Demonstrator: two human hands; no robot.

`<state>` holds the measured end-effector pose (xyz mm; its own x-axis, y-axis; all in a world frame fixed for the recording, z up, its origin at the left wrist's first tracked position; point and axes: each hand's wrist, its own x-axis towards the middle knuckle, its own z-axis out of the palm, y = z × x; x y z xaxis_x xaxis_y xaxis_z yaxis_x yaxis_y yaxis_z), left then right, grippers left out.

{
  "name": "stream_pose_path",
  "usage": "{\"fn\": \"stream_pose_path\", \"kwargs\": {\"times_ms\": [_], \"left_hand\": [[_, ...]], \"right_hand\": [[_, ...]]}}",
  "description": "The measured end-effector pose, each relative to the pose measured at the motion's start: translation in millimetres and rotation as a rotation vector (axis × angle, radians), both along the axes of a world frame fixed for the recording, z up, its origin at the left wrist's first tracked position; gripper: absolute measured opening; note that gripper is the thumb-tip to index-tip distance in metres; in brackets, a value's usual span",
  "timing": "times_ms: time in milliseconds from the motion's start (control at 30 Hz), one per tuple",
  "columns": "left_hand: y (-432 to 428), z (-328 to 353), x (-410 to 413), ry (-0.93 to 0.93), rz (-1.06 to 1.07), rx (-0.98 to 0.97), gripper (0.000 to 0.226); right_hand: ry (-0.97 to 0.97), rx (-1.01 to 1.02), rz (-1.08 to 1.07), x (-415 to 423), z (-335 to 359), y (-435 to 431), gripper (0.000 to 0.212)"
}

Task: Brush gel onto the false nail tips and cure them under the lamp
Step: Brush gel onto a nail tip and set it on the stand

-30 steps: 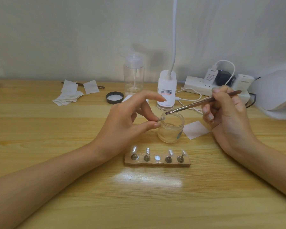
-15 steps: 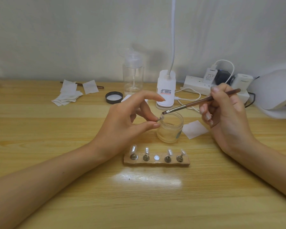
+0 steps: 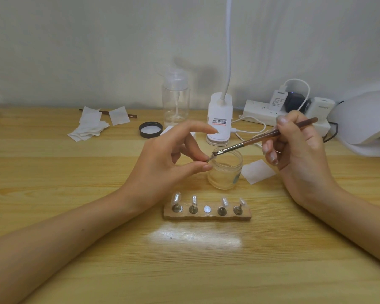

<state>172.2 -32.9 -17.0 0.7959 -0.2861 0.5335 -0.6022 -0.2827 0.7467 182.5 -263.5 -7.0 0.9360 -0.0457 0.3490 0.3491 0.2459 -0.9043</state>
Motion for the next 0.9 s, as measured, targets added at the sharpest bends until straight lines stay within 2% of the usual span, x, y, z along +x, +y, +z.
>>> {"fn": "stream_pose_path", "kwargs": {"times_ms": [167,267,433,667,800,900], "left_hand": [[-0.2,-0.2,0.5,0.009,0.001,-0.007,0.048],[-0.1,-0.3,0.4,0.015,0.0,-0.012,0.048],[0.8,-0.9,1.1,0.03,-0.006,-0.019,0.05],[0.8,-0.9,1.2,0.032,-0.009,-0.023,0.049],[0.9,-1.2,1.6,0.028,-0.006,-0.018,0.05],[1.1,-1.6,2.2,0.026,-0.006,-0.017,0.05]], "right_hand": [[0.028,-0.07,-0.064,0.4,-2.8,-2.4,0.031],[0.011,-0.031,-0.079,0.3,-1.9,-2.2,0.036],[-0.055,0.013,-0.01,-1.0,-0.7,-0.4,0.024],[-0.001,-0.08,-0.062,-0.6,-2.4,-2.5,0.029],[-0.019,0.017,-0.073,-1.6,1.0,-1.8,0.033],[-0.032,0.038,-0.038,-2.4,1.6,0.2,0.028]]}}
